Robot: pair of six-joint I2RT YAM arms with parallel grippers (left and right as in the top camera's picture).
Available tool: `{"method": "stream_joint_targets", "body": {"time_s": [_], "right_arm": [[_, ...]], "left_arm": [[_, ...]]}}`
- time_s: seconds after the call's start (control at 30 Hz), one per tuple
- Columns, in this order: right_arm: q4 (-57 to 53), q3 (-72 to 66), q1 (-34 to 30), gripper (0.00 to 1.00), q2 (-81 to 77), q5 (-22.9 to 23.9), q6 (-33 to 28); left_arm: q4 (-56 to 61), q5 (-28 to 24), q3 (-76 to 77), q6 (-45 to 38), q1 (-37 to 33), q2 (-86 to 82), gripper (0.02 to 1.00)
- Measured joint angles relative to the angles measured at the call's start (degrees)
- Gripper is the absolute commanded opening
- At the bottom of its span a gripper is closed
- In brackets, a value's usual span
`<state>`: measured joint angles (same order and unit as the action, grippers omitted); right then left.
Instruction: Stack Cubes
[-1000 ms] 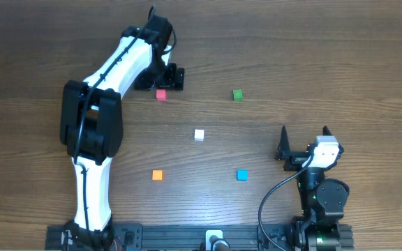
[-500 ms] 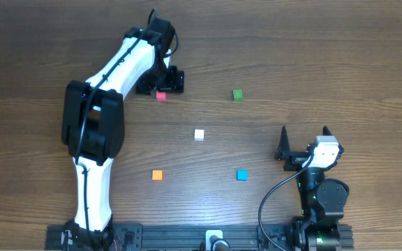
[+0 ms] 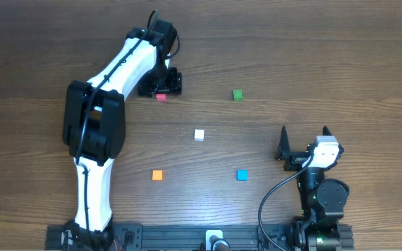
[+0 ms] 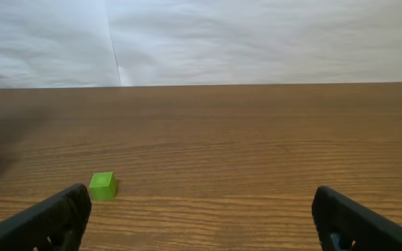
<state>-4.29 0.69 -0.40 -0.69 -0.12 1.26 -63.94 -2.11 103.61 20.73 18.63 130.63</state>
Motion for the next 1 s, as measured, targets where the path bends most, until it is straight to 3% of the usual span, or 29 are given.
{"method": "stream_joint_targets", "body": {"time_s": [0.1,0.7,1.0], "right_arm": [[0.0,0.0,0.0,0.993,0.0,0.0,0.0],[0.0,0.0,0.0,0.991,0.0,0.0,0.0],[0.0,0.0,0.0,0.991,0.0,0.0,0.0]], "left_arm": [[0.0,0.2,0.0,0.1,0.0,0.0,0.566],[1.7,1.0,-2.6,0.4,-0.4,0.0,0.426],[2.7,1.5,-2.6,0.7,-0.5,0.0,0.257]]}}
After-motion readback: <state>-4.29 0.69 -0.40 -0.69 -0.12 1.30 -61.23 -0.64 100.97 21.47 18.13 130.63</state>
